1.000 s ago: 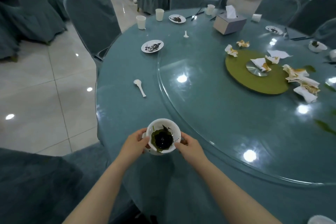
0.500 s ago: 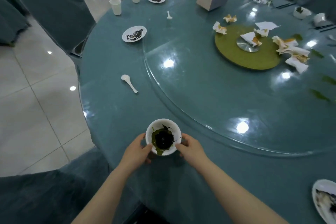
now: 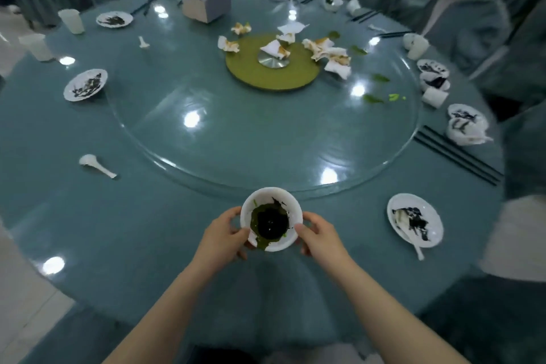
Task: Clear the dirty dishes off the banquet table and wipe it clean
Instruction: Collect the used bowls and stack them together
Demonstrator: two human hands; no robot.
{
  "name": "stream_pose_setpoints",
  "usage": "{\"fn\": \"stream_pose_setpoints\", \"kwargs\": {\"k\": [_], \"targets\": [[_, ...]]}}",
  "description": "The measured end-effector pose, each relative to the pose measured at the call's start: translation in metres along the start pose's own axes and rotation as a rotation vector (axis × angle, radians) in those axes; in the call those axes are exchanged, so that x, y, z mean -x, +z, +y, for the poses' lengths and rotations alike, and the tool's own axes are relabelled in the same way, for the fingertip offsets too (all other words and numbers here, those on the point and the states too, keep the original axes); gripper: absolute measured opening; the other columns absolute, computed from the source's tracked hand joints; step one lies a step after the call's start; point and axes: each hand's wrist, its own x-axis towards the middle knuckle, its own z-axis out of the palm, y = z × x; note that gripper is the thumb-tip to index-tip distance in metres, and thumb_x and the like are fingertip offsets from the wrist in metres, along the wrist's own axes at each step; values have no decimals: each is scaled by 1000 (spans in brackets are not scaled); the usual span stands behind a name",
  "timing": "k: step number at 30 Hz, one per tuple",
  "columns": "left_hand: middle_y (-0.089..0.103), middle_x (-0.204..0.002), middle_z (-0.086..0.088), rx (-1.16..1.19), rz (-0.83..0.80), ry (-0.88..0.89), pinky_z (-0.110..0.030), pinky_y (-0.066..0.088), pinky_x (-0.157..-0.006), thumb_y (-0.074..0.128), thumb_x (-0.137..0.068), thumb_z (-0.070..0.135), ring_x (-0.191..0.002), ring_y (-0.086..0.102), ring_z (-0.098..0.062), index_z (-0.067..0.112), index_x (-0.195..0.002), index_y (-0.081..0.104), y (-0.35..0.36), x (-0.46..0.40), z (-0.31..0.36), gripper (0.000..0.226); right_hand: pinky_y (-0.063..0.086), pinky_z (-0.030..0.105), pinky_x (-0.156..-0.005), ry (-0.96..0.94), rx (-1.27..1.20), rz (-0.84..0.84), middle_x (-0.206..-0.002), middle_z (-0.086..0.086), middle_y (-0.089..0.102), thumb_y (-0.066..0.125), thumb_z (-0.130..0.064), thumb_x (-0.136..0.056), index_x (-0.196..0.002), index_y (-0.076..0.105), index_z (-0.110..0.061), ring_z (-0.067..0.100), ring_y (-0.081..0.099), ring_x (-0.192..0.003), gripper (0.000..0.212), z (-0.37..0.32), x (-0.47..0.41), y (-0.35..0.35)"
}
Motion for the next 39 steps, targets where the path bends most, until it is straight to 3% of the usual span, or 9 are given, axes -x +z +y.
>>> {"fn": "stream_pose_setpoints", "kwargs": {"k": [5,11,17,22,29,35,39], "targets": [[72,-64,-2,-3,-120,134,-22,42,-41,49,-85,6,-45,61,-15,45,-103,47,88,23,52,42,43,14,-45,-24,-91,142,-64,-8,65,55,-15,-94,-103,56,-29,-2,56,-45,17,17,62,-94],[72,-67,-7,-20,-302,218,-20,38,-39,40,-87,4,-43,59,-19,37,-119,38,216,76,103,45,44,14,-46,-88,-102,356,-51,-10,62,54,-10,-94,-106,59,-26,-1,54,-44,20,55,152,-209],[72,-64,-9,-2,-470,342,-20,38,-37,39,-90,4,-40,57,-17,37,-120,38,347,141,157,43,45,20,-49,-117,-99,599,-54,-5,62,55,-12,-93,-96,58,-37,5,51,-45,25,96,248,-323],[72,-68,-11,2,-617,403,-22,37,-36,39,-94,11,-41,58,-18,38,-114,42,435,178,194,34,44,19,-50,-107,-111,769,-54,-8,63,55,-16,-92,-101,63,-32,3,53,-48,21,121,312,-399],[72,-69,-13,-21,-717,443,-22,38,-37,40,-94,15,-43,58,-18,36,-115,46,538,190,233,30,40,11,-46,-80,-159,874,-60,-7,65,53,-14,-92,-104,65,-25,-3,54,-46,20,147,351,-483],[71,-66,-14,-12,-755,464,-22,39,-37,39,-93,9,-43,58,-18,32,-119,45,631,167,265,35,41,12,-45,-56,-172,921,-57,-9,66,52,-15,-91,-111,65,-19,-3,54,-47,24,170,343,-567],[71,-64,-11,-32,-718,439,-20,40,-38,42,-92,9,-43,59,-13,36,-118,43,685,140,293,38,43,14,-47,11,-168,895,-67,-2,69,52,-20,-91,-114,65,-22,1,55,-49,26,175,321,-628]]}}
